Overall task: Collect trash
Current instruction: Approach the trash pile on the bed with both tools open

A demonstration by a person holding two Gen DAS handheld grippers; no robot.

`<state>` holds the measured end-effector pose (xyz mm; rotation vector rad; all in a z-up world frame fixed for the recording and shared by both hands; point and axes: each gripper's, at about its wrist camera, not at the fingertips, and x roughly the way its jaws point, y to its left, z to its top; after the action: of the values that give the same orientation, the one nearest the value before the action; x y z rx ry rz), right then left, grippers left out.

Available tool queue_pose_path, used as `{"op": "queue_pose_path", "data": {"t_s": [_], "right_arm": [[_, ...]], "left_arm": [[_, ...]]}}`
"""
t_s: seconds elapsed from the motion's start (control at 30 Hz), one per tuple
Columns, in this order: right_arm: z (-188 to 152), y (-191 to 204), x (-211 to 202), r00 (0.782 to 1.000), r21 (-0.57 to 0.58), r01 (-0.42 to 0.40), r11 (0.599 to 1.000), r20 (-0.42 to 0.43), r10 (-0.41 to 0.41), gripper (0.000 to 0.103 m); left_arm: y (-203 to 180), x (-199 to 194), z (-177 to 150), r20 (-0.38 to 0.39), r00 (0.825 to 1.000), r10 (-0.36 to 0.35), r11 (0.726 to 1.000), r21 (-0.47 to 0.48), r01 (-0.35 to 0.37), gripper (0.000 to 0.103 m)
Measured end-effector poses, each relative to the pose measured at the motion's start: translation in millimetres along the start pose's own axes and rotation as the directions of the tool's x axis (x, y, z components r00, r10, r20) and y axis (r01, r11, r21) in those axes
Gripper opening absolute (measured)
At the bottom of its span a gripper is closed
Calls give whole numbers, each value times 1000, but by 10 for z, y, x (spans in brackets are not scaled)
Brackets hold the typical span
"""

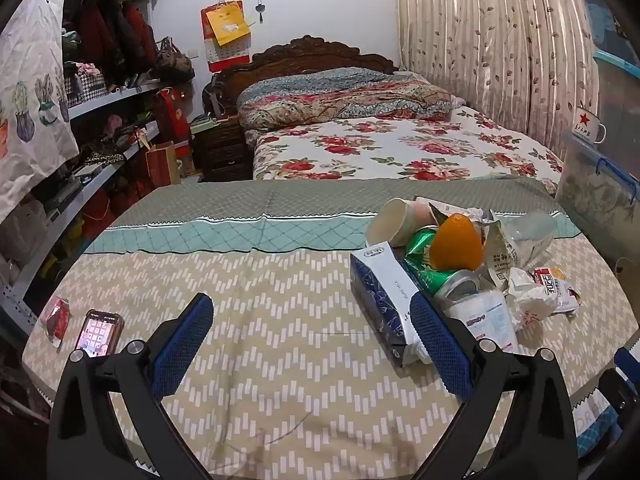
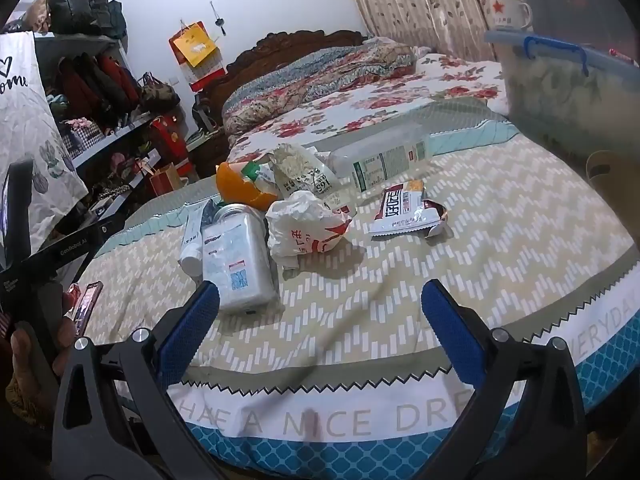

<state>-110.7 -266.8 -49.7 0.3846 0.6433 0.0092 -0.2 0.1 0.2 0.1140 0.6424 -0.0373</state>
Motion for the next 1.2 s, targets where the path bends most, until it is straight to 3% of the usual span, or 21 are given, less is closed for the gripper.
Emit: {"op": "queue_pose_path", "data": {"t_s": [0.27, 0.47, 0.67, 0.8, 1.0, 1.1, 1.2], "right_arm": [[-7, -18, -10, 1000, -8, 24, 1000, 8, -24, 100], [-14, -94, -64, 999, 39, 45, 998, 22, -46, 100], [-50, -111, -284, 996, 52, 60, 997, 60, -63, 100], [-122, -142, -345, 996, 75, 59, 995, 69, -65, 100], [-187, -181, -342, 997, 102, -21, 995, 75, 13, 100], [-191, -152, -320, 998, 88, -20, 996, 62, 15, 100], [-160, -148, -319, 998, 80, -9, 997, 67, 3, 100]], "left_arm": [[22, 28, 14, -2, 1000, -25, 999, -25, 25, 94], [-98, -187, -192, 26, 994, -106, 992, -72, 108, 94], [-90, -414, -525, 59, 986, -157, 967, -196, 165, 94], [-114, -490, -661, 61, 980, -190, 960, -198, 199, 94], [-235, -471, -696, 43, 939, -342, 925, -158, 344, 94], [-296, -500, -685, 54, 941, -333, 933, -128, 337, 94], [-239, -445, -574, 73, 959, -274, 951, -125, 282, 94]]}}
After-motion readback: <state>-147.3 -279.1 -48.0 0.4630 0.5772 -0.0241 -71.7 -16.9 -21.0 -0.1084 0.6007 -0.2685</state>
